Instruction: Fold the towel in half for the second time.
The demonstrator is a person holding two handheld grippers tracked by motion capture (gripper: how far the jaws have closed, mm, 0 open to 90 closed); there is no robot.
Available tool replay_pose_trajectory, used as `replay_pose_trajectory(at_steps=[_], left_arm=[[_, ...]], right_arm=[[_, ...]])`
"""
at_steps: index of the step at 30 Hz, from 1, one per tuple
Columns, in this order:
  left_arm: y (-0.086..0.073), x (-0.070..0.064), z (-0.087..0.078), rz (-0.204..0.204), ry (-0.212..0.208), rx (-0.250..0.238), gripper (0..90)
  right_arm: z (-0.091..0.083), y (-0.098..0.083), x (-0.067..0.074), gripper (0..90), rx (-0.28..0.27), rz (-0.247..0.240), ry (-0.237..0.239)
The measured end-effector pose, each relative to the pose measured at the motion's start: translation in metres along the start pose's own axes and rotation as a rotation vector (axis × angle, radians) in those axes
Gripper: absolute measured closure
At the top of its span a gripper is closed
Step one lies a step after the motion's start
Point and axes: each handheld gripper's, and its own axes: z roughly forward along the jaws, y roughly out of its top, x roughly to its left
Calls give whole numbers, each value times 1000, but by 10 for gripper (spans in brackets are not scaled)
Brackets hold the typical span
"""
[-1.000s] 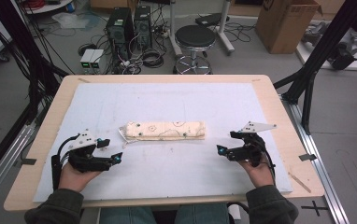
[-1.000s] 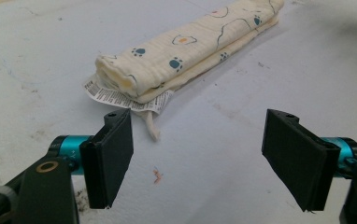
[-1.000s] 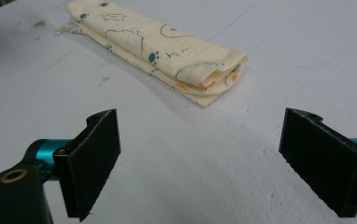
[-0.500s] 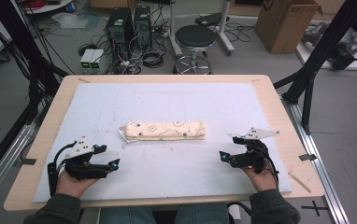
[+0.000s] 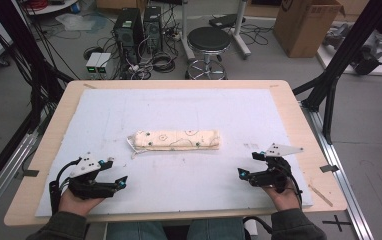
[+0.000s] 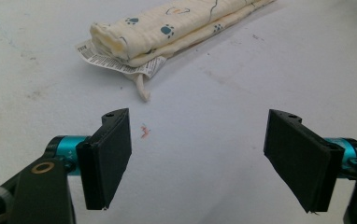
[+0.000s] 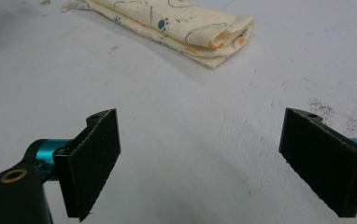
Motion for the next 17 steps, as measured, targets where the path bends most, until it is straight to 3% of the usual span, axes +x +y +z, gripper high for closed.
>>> replay_pose_trajectory(at_steps=[6,17], left_arm=[[-3,-2,-3,3,3,6,233],[-5,0,-1,11,14,10,229]], right_arm=[[-6,-5,3,120,-4,3,1],[-2,-6,3,120,5,-3,2]])
